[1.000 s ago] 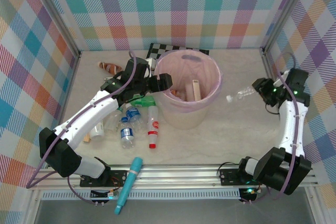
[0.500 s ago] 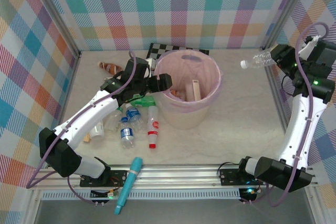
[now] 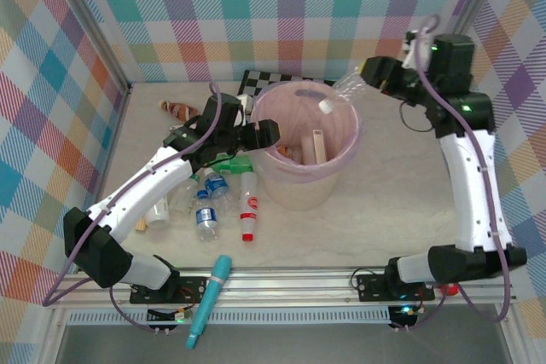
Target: Put the plastic bottles in the bin
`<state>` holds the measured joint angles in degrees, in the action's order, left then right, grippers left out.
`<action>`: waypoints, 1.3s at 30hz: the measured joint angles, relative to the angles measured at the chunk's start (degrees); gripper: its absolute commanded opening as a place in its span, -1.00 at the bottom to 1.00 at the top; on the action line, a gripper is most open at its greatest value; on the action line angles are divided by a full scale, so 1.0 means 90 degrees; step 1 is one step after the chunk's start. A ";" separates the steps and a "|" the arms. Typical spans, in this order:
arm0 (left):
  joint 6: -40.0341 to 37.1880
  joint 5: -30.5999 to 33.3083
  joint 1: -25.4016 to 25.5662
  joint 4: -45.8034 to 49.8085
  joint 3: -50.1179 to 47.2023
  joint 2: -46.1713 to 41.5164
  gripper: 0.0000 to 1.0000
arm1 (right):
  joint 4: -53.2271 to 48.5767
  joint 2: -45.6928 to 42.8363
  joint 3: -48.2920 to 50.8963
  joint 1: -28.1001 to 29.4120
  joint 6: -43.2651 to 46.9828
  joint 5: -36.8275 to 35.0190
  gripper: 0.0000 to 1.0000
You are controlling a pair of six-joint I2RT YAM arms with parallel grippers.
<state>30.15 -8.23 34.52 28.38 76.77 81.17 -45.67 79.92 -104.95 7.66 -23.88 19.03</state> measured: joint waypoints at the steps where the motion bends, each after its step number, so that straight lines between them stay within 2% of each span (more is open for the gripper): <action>1: 0.0000 0.0002 0.0000 0.0000 0.0000 0.0000 0.70 | -0.0129 0.0170 -0.0095 0.0236 0.0109 -0.0112 0.03; 7: -0.0002 0.0027 0.0000 0.0002 0.0000 -0.0002 0.70 | -0.1054 0.1069 -0.0685 0.1326 0.0850 -0.0906 0.02; 14: -0.0007 0.0049 0.0002 0.0044 0.0022 -0.0002 0.70 | -0.2256 0.1792 -0.1229 0.1982 0.1593 -0.1758 0.02; 20: -0.0005 0.0080 0.0002 0.0051 0.0029 -0.0002 0.70 | -0.2783 0.2361 -0.1401 0.2208 0.2013 -0.2319 0.03; 25: -0.0007 0.0095 0.0002 0.0051 0.0029 -0.0002 0.70 | -0.2895 0.2810 -0.1399 0.2283 0.2178 -0.2458 0.05; 33: -0.0024 0.0092 0.0002 0.0049 0.0029 -0.0002 0.70 | -0.2769 0.3298 -0.1265 0.2419 0.2234 -0.2477 0.19; 39: -0.0027 0.0092 0.0002 0.0049 0.0029 -0.0002 0.70 | -0.2460 0.3366 -0.0682 0.2446 0.2178 -0.2528 0.39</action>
<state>29.91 -7.40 34.54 28.82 77.03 81.14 -67.81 110.21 -111.09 29.67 -4.27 -3.73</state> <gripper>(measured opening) 0.852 0.669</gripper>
